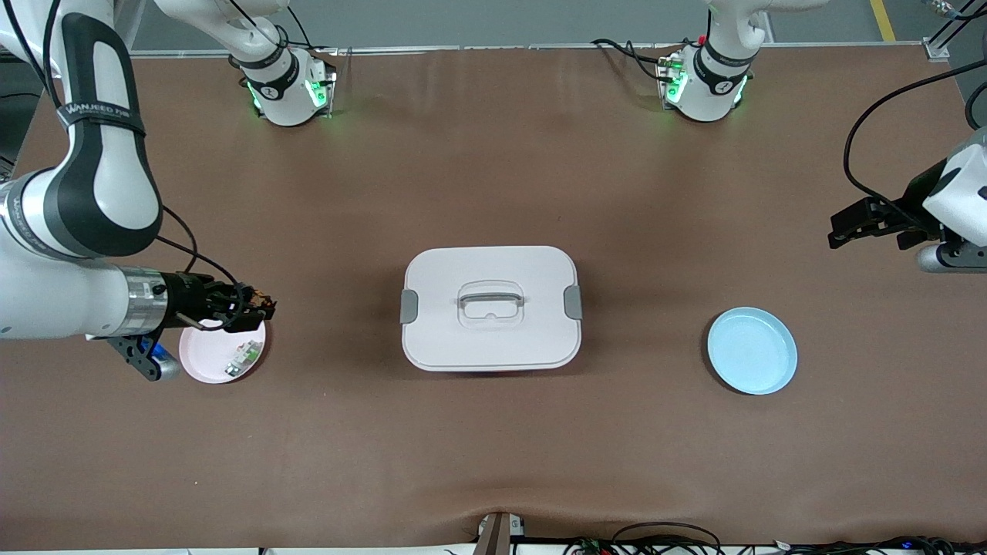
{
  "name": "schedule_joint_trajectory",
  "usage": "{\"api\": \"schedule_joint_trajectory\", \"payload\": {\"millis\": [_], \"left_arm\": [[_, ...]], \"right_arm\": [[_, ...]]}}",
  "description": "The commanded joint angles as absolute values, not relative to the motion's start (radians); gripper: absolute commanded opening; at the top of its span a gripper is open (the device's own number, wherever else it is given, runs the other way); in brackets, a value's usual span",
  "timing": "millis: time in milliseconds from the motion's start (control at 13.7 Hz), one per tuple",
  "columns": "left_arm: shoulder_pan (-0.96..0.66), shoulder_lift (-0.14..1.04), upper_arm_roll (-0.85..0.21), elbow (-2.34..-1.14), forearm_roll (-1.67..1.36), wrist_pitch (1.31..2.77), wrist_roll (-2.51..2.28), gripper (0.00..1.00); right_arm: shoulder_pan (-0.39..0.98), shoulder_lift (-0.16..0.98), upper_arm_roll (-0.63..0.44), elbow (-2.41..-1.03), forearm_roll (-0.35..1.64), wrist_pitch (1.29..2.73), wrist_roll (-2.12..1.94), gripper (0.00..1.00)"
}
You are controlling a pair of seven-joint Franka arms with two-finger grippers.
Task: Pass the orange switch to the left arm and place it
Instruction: 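Close the right gripper on the switch and lift it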
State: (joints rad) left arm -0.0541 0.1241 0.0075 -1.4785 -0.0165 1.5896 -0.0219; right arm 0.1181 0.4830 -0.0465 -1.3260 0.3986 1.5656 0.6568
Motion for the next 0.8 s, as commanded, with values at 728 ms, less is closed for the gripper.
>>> {"api": "schedule_joint_trajectory", "payload": {"millis": [728], "left_arm": [[0.130,0.037,0.009,-1.698,-0.472,1.600,0.090,1.00]], "right_arm": [[0.267,0.517,-0.052,-1.238,0.637,1.603,1.351,0.00]]}}
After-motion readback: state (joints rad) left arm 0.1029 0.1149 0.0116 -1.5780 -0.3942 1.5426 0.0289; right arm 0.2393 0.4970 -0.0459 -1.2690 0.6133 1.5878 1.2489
